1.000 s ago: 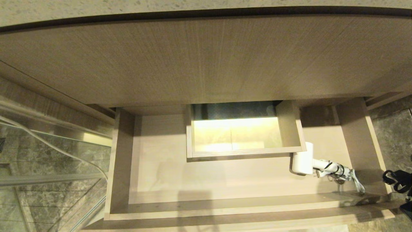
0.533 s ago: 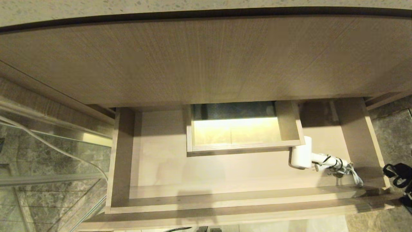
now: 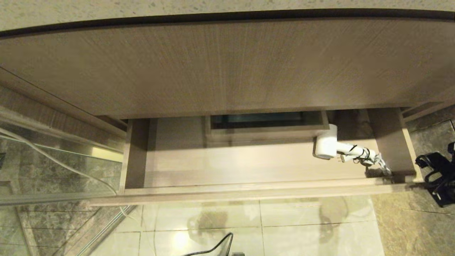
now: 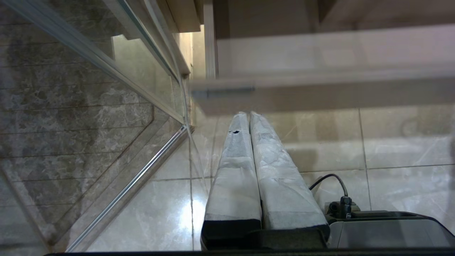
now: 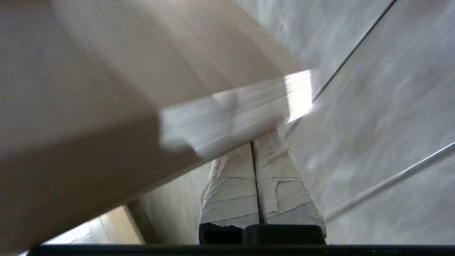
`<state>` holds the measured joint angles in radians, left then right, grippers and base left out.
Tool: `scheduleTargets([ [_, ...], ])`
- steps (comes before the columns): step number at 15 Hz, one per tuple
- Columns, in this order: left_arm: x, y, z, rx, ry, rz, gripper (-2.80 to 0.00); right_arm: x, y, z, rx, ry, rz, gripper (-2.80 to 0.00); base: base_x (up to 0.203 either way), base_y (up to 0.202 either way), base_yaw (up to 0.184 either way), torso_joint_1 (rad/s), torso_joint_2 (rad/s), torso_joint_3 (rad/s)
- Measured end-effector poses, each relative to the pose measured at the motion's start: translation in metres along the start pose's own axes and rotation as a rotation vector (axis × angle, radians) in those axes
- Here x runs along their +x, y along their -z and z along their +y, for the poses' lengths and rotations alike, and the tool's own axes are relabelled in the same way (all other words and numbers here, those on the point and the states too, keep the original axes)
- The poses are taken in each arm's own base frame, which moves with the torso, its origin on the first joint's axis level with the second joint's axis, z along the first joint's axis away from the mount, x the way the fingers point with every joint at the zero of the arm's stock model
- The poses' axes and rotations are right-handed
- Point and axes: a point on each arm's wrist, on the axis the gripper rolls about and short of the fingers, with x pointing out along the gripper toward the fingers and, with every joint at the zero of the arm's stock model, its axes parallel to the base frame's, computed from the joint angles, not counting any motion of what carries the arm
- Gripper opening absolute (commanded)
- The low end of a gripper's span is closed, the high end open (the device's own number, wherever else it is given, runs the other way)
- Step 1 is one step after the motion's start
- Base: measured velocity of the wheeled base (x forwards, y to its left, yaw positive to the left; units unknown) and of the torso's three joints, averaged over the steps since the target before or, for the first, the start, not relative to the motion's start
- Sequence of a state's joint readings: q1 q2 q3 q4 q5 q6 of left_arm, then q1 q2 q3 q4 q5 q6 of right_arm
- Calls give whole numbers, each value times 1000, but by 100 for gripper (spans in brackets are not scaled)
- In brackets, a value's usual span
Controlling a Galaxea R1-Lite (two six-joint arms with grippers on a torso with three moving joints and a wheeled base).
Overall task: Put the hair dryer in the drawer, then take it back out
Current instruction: Close the drawer
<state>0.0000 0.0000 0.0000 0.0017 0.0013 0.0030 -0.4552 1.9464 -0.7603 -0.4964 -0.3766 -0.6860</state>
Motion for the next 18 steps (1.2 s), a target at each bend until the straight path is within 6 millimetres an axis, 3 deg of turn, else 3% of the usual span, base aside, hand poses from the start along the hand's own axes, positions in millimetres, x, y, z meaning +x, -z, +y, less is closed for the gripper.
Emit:
scheduleTargets([
  [5, 0, 0, 0, 0, 0, 0, -280, -7, -30, 1, 58, 13, -112, -280, 0, 0, 0, 0, 0, 0],
  [12, 0, 0, 0, 0, 0, 0, -280, -24, -63, -29, 128, 102, -334, -280, 0, 0, 0, 0, 0, 0],
  [18, 0, 0, 0, 0, 0, 0, -280, -45, -56, -34, 91, 58, -410, -280, 0, 0, 0, 0, 0, 0],
])
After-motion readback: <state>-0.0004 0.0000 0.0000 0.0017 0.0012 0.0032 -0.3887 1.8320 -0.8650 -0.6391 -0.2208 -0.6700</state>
